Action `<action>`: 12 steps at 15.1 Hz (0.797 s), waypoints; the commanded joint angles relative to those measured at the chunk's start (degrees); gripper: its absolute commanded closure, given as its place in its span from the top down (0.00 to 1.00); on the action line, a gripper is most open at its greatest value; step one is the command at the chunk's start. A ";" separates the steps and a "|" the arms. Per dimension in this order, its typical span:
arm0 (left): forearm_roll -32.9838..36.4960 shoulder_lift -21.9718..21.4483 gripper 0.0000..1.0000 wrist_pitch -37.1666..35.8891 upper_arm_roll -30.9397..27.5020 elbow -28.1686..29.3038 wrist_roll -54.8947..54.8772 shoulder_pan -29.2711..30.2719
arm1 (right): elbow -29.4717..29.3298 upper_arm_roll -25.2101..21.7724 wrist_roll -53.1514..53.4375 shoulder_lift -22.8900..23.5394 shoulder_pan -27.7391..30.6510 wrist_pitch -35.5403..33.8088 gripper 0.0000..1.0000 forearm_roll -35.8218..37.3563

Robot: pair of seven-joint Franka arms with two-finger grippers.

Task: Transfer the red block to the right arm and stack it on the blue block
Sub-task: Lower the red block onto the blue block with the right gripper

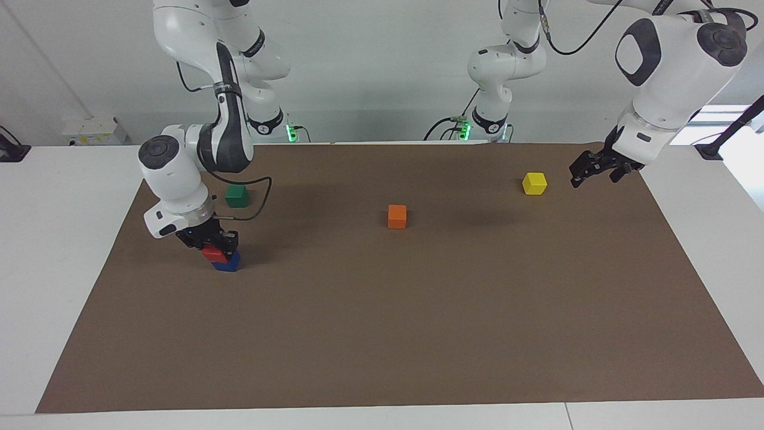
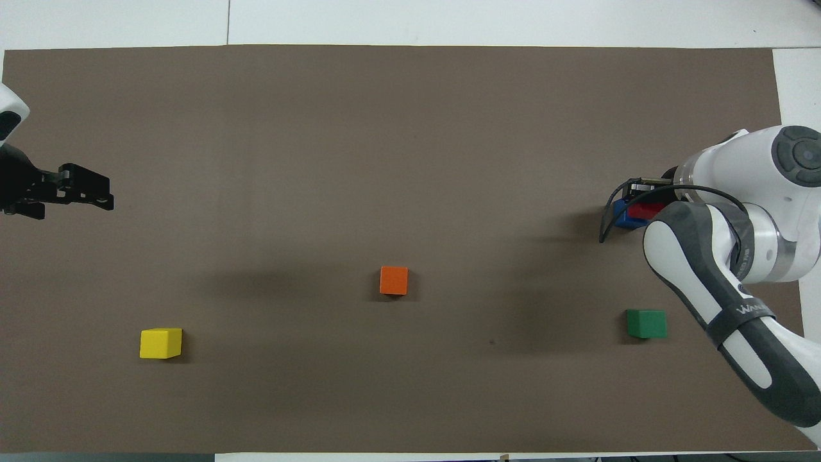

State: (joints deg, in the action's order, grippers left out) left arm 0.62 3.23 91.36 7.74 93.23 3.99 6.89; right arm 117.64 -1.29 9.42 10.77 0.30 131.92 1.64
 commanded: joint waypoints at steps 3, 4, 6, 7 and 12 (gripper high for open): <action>-0.71 0.38 1.00 -0.48 -0.97 -1.12 0.59 -1.09 | -0.48 0.32 0.51 0.83 0.23 1.58 0.01 -0.50; -0.71 0.37 1.00 -0.57 -0.97 -1.03 0.59 -1.09 | -0.57 0.32 0.51 1.18 0.23 1.76 0.01 -0.50; -0.71 0.37 1.00 -0.48 -1.06 -0.94 0.59 -1.09 | -0.31 0.32 0.51 1.27 0.14 2.81 0.03 -0.50; -0.71 0.29 1.00 -0.39 -0.97 -0.94 0.59 -1.09 | -0.31 0.32 0.51 1.27 0.23 2.81 0.06 -0.50; -0.71 0.20 1.00 -0.30 -1.06 -0.94 0.59 -1.09 | -0.04 0.32 0.43 1.18 0.14 2.55 0.32 -0.50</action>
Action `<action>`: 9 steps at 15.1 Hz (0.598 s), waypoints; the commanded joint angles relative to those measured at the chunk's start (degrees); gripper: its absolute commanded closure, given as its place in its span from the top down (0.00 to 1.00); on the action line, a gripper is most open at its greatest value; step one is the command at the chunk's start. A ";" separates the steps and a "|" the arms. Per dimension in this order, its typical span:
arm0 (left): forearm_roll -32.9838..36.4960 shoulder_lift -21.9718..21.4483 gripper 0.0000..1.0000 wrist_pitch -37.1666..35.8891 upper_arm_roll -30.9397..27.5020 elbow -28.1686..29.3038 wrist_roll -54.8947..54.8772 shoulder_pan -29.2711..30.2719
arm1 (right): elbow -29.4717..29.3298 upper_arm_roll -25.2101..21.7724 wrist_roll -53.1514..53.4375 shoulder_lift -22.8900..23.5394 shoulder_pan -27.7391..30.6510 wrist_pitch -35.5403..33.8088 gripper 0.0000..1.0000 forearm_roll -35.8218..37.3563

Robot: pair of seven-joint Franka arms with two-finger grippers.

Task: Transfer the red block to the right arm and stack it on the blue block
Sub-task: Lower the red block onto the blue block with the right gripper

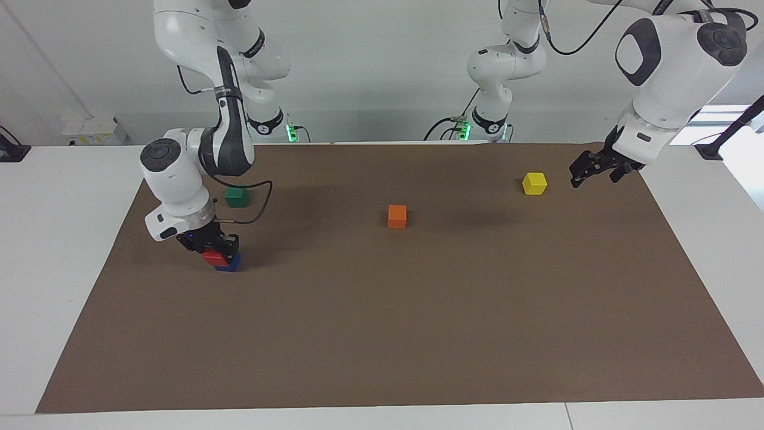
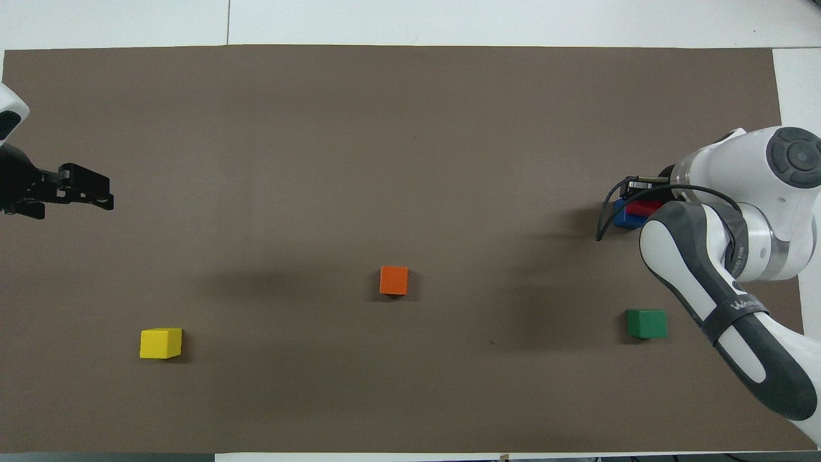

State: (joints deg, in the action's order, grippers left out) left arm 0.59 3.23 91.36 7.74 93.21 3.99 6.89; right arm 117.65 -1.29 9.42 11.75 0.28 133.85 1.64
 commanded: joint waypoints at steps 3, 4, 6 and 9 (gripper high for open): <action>-0.67 0.20 1.00 -0.31 -1.06 -0.92 0.58 -1.08 | 0.13 0.32 0.51 0.03 0.16 0.36 0.74 -0.50; -0.67 0.20 1.00 -0.39 -1.06 -0.92 0.58 -1.08 | 0.13 0.41 0.51 0.03 0.16 0.18 0.88 -0.50; -0.67 0.20 1.00 -0.40 -1.06 -0.92 0.58 -1.08 | 0.30 0.32 0.43 -0.06 0.16 0.09 0.99 -0.50; -0.67 0.20 1.00 -0.48 -1.06 -0.92 0.58 -1.00 | 0.04 0.41 0.43 -0.15 0.16 -0.87 1.00 -0.50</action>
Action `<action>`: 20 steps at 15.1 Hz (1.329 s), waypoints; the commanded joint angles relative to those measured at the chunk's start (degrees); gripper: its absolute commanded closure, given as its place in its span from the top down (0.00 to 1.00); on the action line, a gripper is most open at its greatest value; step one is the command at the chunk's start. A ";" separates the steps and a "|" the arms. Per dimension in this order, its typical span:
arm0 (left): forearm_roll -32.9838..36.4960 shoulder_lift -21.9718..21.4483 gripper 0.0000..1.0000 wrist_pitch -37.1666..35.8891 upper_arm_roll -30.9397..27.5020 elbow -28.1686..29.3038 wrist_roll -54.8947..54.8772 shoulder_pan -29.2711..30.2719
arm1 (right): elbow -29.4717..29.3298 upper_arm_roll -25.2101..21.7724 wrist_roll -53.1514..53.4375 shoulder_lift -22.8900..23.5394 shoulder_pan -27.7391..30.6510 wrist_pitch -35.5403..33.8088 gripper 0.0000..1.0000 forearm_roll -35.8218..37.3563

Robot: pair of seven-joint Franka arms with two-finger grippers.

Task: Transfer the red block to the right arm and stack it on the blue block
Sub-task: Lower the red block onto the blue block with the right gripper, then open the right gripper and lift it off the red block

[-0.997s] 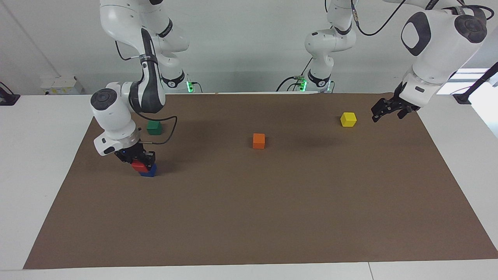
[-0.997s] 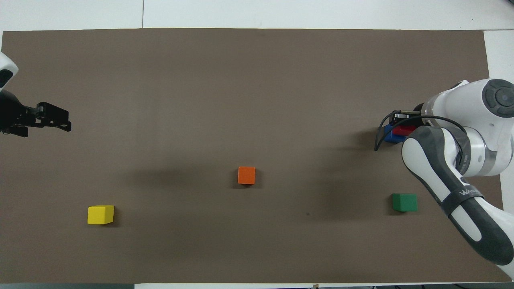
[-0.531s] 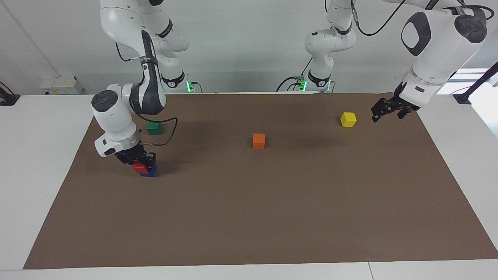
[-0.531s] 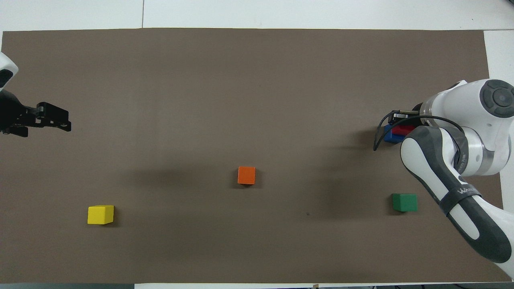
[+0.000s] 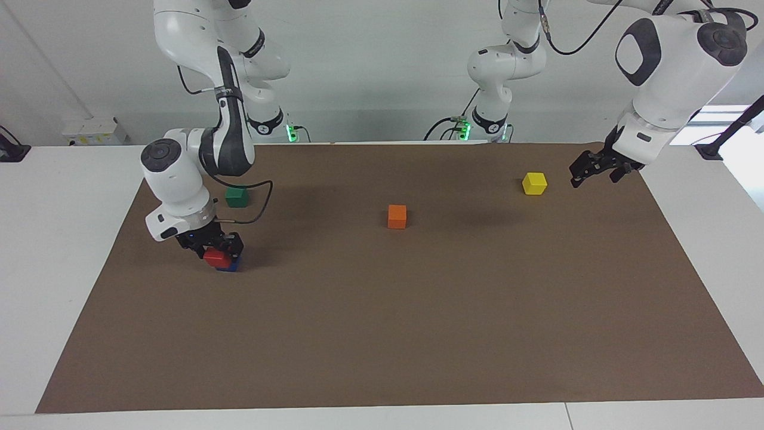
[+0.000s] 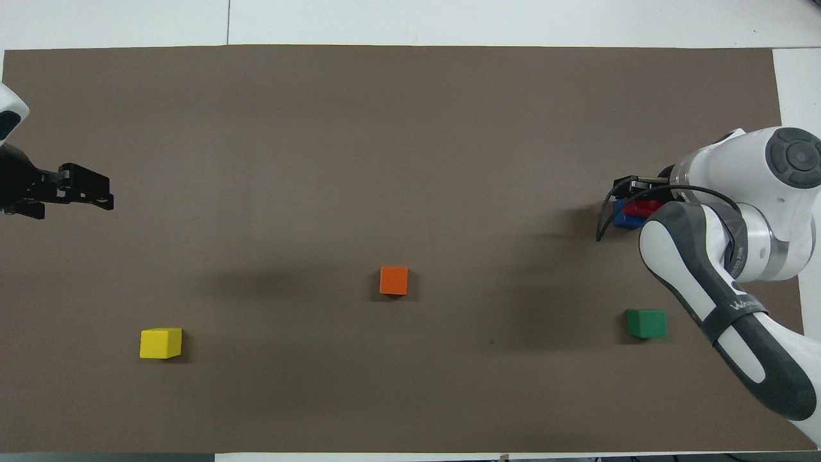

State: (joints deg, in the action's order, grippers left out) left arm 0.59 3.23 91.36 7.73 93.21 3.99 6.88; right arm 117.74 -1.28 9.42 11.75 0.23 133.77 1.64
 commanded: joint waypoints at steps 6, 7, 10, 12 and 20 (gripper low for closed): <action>-0.67 0.11 1.00 -0.75 -1.05 -0.84 0.58 -1.08 | -10.74 1.80 0.25 -3.13 0.12 -20.08 1.00 -0.76; -0.67 0.03 1.00 -0.75 -1.05 -0.84 0.58 -1.08 | -13.82 2.07 0.16 -3.75 0.12 -24.21 1.00 -1.72; -0.67 -0.76 1.00 -0.75 -1.05 -0.75 0.58 -0.91 | -16.05 2.07 -0.28 -7.87 0.12 -29.35 1.00 -4.10; -0.67 -1.47 1.00 -0.92 -1.05 -0.31 0.58 -0.29 | -16.57 2.16 -0.80 -11.03 0.12 -33.20 1.00 -4.10; -0.67 -1.56 1.00 -1.01 -1.05 -0.13 0.58 -0.21 | -25.71 2.25 -1.95 -11.05 0.73 -45.88 1.00 -4.63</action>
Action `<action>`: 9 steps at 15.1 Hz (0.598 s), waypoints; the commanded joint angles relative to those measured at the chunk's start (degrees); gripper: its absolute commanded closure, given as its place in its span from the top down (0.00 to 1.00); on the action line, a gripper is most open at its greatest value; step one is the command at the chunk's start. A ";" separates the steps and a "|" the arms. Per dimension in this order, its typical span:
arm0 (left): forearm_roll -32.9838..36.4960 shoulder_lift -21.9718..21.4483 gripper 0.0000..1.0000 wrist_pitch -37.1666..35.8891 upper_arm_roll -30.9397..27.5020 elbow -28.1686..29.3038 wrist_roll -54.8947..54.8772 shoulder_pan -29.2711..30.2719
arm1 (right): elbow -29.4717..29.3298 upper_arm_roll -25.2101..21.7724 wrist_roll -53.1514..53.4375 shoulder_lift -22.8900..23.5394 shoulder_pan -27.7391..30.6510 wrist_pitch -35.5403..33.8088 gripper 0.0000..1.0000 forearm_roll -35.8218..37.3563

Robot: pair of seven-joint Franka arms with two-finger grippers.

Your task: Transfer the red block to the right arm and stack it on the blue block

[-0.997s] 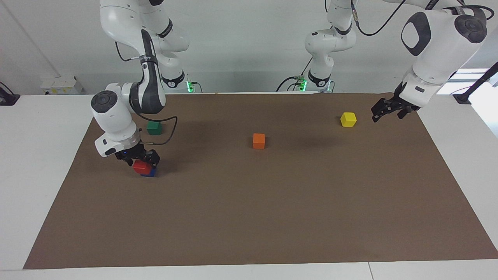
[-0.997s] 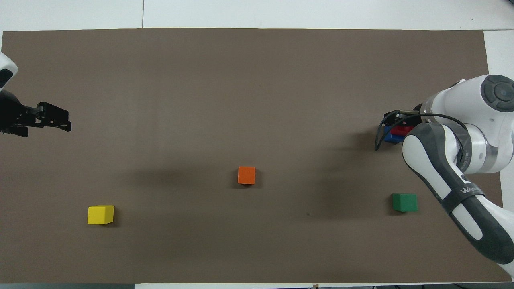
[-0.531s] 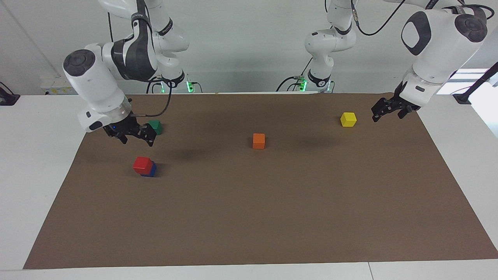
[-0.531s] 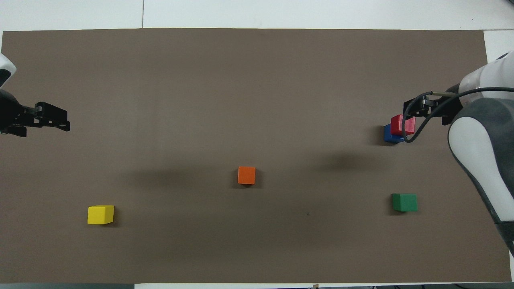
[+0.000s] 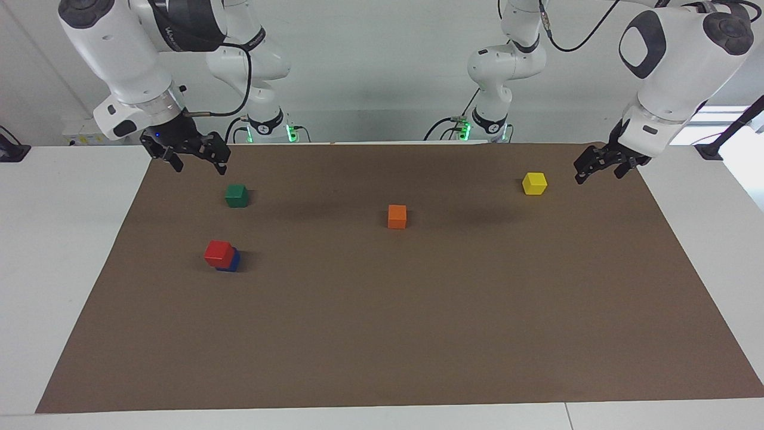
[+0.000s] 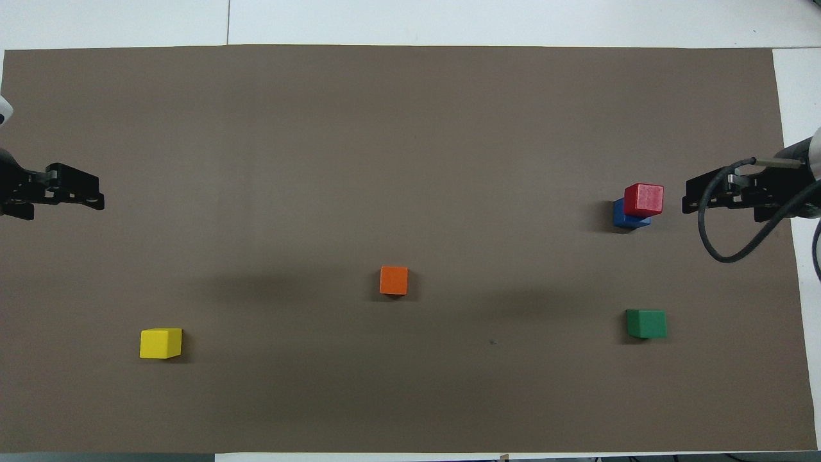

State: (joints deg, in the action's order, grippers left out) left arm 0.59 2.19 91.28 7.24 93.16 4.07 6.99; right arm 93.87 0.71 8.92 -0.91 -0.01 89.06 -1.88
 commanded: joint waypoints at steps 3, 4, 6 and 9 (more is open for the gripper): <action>-0.67 -0.52 1.00 -0.93 -0.56 -0.08 0.41 -0.39 | -1.67 0.00 -6.43 1.70 1.33 -0.38 1.00 -0.32; -0.67 -0.52 1.00 -0.93 -0.56 -0.08 0.50 -0.39 | -1.76 0.00 -7.76 1.70 1.50 -0.03 1.00 -0.23; -0.67 -0.52 1.00 -0.93 -0.56 0.01 0.50 -0.39 | -1.84 0.00 -9.00 1.70 1.77 -0.03 1.00 -0.14; -0.67 -0.52 1.00 -0.93 -0.56 0.01 0.50 -0.39 | -1.67 0.00 -9.27 1.70 1.59 0.06 1.00 0.82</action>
State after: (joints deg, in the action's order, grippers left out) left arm 0.58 2.19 91.27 7.24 93.16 4.07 6.99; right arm 93.24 0.20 1.15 0.05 0.91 89.07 -1.75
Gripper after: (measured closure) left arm 0.000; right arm 0.000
